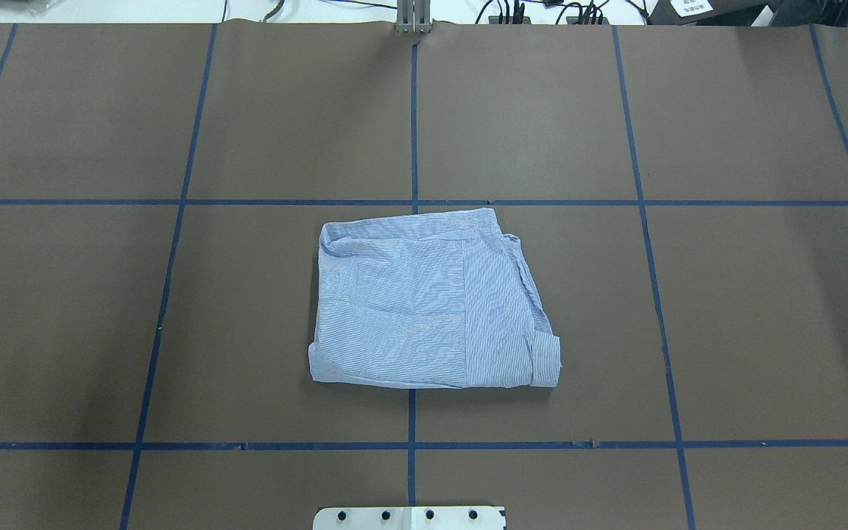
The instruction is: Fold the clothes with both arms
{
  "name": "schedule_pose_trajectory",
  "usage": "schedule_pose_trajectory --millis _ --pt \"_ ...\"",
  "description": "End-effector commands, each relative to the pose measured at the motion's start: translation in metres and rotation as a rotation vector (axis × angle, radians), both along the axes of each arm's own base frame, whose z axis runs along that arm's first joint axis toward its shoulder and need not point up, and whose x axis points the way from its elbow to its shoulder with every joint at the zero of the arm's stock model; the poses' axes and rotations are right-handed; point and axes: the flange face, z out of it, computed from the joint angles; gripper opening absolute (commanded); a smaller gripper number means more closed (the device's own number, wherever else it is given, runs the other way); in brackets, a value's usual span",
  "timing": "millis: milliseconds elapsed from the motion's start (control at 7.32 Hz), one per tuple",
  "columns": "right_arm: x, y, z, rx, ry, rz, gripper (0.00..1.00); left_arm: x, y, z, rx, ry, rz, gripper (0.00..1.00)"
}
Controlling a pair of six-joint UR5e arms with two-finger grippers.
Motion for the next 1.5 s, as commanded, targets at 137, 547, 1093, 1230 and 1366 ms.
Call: schedule_pose_trajectory --millis 137,547,1093,1230,1366 --pt "0.006 0.006 0.005 -0.013 -0.01 0.015 1.0 0.001 0.003 0.003 -0.016 0.017 0.002 1.0" --pt "0.013 0.031 0.024 -0.055 -0.038 0.042 1.0 0.001 0.002 0.002 -0.012 0.01 0.0 1.0" --pt "0.014 0.021 -0.003 -0.057 -0.018 0.14 1.0 0.001 0.001 0.001 -0.007 0.005 0.001 1.0" --pt "0.015 0.019 -0.004 -0.059 -0.018 0.144 1.0 0.001 0.001 0.001 -0.007 0.005 0.001 1.0" --pt "0.015 0.017 -0.006 -0.056 -0.019 0.147 1.0 0.001 0.0 0.001 -0.008 0.005 0.0 1.0"
